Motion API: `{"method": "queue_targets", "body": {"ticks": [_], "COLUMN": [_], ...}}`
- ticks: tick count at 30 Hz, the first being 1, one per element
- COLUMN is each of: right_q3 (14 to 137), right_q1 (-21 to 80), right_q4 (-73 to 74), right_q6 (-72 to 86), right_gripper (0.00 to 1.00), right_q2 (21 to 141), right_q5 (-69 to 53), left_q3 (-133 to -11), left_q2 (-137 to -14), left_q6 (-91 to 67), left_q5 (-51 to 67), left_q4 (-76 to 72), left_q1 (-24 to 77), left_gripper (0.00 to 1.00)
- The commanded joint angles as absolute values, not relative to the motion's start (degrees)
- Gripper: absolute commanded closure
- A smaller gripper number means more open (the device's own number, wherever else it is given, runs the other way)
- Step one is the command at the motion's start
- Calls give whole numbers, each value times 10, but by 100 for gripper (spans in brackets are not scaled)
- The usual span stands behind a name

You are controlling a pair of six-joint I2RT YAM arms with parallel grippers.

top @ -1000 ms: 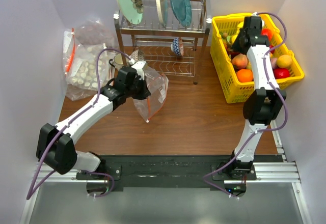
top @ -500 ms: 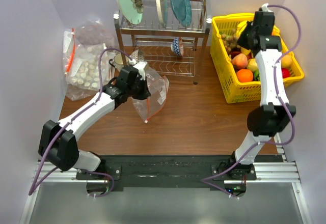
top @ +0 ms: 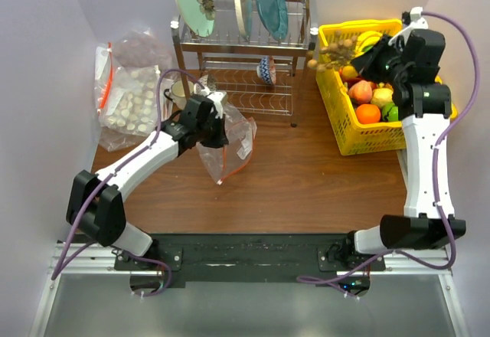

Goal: Place the food in the zip-top bag and seal the zipper
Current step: Place the fake fruit in the zipper food storage bag.

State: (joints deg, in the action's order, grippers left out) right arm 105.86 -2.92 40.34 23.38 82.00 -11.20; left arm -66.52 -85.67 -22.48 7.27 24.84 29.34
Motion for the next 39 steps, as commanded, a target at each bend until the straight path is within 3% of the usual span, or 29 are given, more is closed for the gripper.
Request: {"method": "queue_targets", "body": {"ticks": [1,9,15,24,39], "right_q3": [986,807,688,616,604], "right_q1": [-13,143,172,192,192], "right_q4": [324,224,148,127,189], "right_q6": [283,318,336,316,230], "right_gripper": [100,100,100,100,100], "right_q2": [772,697,640,651,748], "right_q5": [-307,-407,-474,-536,-329], "left_q3": [-717,-752,-788,-806,-825], "left_q2": [-877,-902,-924,-911,-866], "left_q6": [-200,-202,-205,-205,-199], "left_q5": [82,98,112,145,171], "left_q4": [272,292,310,317,367], "left_q1": [295,294,295,295,294], "left_gripper": [100,100,100,100,100]}}
